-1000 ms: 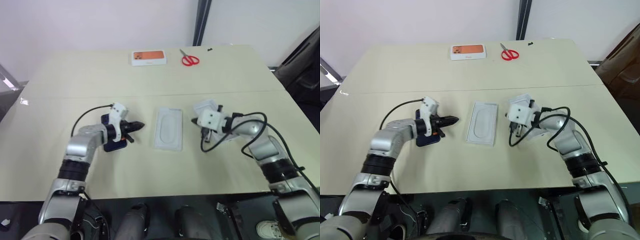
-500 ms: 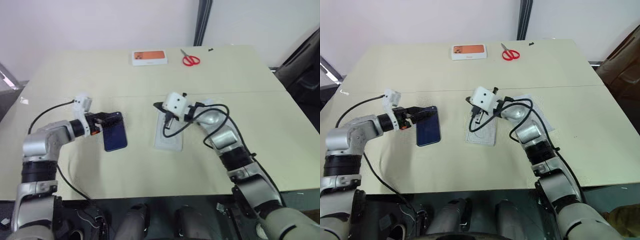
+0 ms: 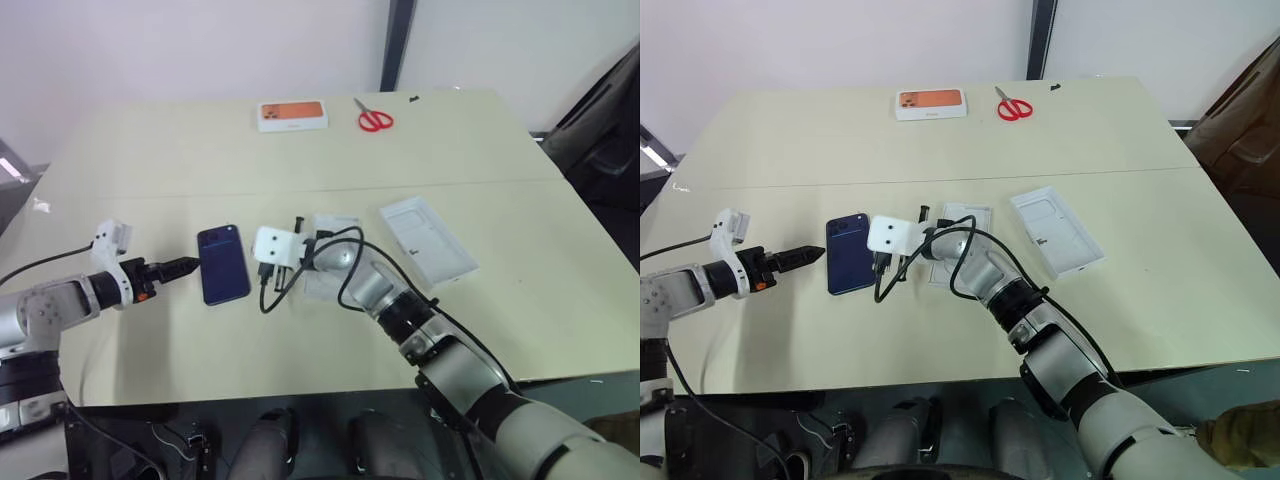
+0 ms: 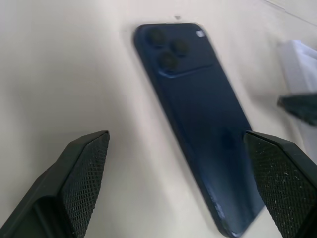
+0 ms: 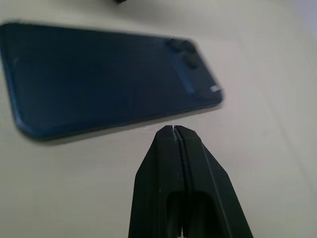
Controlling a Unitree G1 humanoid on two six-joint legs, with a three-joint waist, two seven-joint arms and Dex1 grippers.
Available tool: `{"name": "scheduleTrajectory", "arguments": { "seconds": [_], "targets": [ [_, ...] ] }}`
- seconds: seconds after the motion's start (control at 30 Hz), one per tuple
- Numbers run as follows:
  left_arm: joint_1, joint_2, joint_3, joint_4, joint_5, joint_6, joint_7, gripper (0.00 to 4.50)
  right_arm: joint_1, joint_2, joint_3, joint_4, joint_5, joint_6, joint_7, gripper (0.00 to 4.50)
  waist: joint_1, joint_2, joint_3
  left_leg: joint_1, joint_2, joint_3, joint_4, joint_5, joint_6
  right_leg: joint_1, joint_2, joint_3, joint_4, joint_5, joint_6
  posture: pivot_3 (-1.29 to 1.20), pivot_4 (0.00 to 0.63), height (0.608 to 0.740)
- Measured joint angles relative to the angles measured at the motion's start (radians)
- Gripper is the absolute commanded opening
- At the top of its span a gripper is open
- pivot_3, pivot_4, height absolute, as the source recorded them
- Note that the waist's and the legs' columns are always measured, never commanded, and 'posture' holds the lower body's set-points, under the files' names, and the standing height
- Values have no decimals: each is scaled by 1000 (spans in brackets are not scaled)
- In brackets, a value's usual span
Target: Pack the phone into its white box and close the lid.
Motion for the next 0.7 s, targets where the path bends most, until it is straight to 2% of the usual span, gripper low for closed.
{"name": "scheduleTrajectory", "arguments": {
  "seconds": [0.2, 0.5, 0.7],
  "targets": [
    [-38, -39, -9, 5, -11, 45, 22, 4490, -28, 11, 10, 64, -32, 25, -2, 0, 2, 0, -1, 1, 0, 0, 0, 0, -1, 1, 0, 0, 0, 0, 0, 0, 150, 734],
    [-89, -104, 20, 58, -22, 80, 82, 4490, -28, 23, 6, 77, -30, 37, 10, 0, 10, 2, -3, 10, -1, 0, -3, 0, -1, 8, -2, 0, 0, 0, 0, 0, 150, 734],
    [-94, -116, 24, 41, -37, 122, 87, 4490, -28, 23, 6, 79, -29, 34, 12, 0, 11, 3, -4, 10, -1, 0, -4, 0, -1, 8, -2, 0, 0, 0, 0, 0, 150, 734]
  ]
}}
